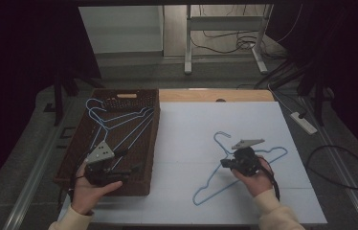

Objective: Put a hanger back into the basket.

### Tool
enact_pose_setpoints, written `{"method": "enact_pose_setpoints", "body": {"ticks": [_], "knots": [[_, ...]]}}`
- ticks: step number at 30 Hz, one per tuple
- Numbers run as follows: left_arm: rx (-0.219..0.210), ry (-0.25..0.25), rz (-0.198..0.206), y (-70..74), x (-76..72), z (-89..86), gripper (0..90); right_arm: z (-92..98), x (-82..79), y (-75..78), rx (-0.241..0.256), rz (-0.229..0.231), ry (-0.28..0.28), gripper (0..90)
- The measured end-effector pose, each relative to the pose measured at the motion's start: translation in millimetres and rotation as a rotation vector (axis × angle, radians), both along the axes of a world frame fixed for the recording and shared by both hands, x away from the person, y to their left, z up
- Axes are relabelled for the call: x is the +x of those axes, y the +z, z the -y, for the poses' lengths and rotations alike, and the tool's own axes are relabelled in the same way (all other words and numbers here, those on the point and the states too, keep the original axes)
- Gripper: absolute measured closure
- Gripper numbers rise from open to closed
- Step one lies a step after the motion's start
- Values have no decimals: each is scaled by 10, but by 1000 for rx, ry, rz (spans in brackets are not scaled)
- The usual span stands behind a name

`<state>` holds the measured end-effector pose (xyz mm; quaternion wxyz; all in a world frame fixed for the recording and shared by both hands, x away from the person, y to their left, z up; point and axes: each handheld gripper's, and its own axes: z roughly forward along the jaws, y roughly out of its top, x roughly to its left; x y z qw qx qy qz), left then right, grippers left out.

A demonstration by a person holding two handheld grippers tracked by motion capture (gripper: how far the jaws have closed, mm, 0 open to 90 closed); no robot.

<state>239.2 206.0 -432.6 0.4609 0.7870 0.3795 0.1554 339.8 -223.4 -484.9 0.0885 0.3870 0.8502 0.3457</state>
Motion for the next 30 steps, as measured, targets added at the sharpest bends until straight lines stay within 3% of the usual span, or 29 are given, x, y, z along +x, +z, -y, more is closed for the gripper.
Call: {"method": "enact_pose_setpoints", "body": {"ticks": [3,8,9,14,25,30], "knots": [[-1,0,3,7,-5,-2,274,51,190,59,-28,22,-35,845],[-3,0,3,7,-5,-17,273,34,420,73,-69,10,-36,790],[-2,-1,3,6,-4,-24,273,-14,534,52,-105,-2,-25,700],[-7,4,8,20,-8,-48,273,-114,722,4,-140,-23,-44,561],[-6,6,6,8,-1,-63,273,-270,1069,-163,-197,-90,-53,563],[-6,10,6,7,2,-78,272,-384,1145,-185,-252,-84,-44,647]]}}
